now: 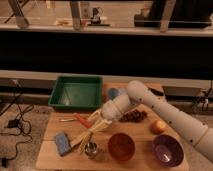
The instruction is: Place pepper in paper cup
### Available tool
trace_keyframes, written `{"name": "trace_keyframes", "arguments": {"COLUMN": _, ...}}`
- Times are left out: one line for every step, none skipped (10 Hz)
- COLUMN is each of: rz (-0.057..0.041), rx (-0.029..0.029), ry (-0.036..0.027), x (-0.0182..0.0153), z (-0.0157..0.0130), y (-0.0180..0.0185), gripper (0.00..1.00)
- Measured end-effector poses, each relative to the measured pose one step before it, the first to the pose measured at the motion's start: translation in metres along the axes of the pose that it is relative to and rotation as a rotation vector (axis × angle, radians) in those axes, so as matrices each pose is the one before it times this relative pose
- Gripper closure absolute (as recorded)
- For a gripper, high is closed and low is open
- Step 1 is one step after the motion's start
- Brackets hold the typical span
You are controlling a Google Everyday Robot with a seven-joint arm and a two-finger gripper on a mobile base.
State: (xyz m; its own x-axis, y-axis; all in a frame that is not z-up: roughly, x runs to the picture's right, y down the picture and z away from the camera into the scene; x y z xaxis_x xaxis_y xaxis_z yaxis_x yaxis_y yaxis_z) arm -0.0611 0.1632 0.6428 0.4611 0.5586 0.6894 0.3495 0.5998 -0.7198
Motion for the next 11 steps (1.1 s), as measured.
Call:
{"name": "trace_keyframes", "arguments": {"rz": 0.00071, "rx": 0.00031, "ry": 0.00014, "x": 0.00036, "z": -0.00034, "y": 0.00020, "gripper": 0.96}}
{"name": "trace_keyframes", "arguments": {"rz": 0.00007, "rx": -0.00104, "ry": 0.00004, "x": 0.00002, "z": 0.00046, "y": -0.00010, "gripper": 0.96}}
{"name": "trace_keyframes", "arguments": {"rz": -0.00019, "rx": -0.00085, "ry": 0.00032, "x": -0.00008, "z": 0.00038, "y": -0.00012, "gripper": 0.96}}
{"name": "trace_keyframes", "arguments": {"rz": -0.00051, "rx": -0.00088, "ry": 0.00017, "x": -0.00026, "z": 0.00038, "y": -0.00014, "gripper": 0.96}}
{"name": "trace_keyframes", "arguments": {"rz": 0.00524, "rx": -0.00085, "ry": -0.00312, "x": 0.00200, "z": 0.00079, "y": -0.00094, "gripper": 0.96}}
{"name": "trace_keyframes", "arguments": {"rz": 0.00519, "rx": 0.00844, "ry": -0.00576, "x": 0.00295, "z": -0.00028, "y": -0.00473, "gripper": 0.96}}
{"name": "trace_keyframes", "arguments": {"rz": 0.00136, "rx": 0.00562, "ry": -0.00427, "x": 0.00111, "z": 0.00166, "y": -0.00480, "gripper": 0.96}}
{"name": "trace_keyframes", "arguments": {"rz": -0.00049, "rx": 0.00422, "ry": -0.00191, "x": 0.00039, "z": 0.00032, "y": -0.00283, "gripper": 0.96}}
{"name": "trace_keyframes", "arguments": {"rz": 0.00140, "rx": 0.00438, "ry": 0.00002, "x": 0.00151, "z": -0.00073, "y": -0.00178, "gripper": 0.96}}
{"name": "trace_keyframes", "arguments": {"rz": 0.00157, "rx": 0.00685, "ry": -0.00067, "x": 0.00152, "z": -0.00201, "y": -0.00246, "gripper": 0.96}}
{"name": "trace_keyframes", "arguments": {"rz": 0.00021, "rx": 0.00383, "ry": 0.00217, "x": 0.00116, "z": -0.00110, "y": -0.00258, "gripper": 0.96}}
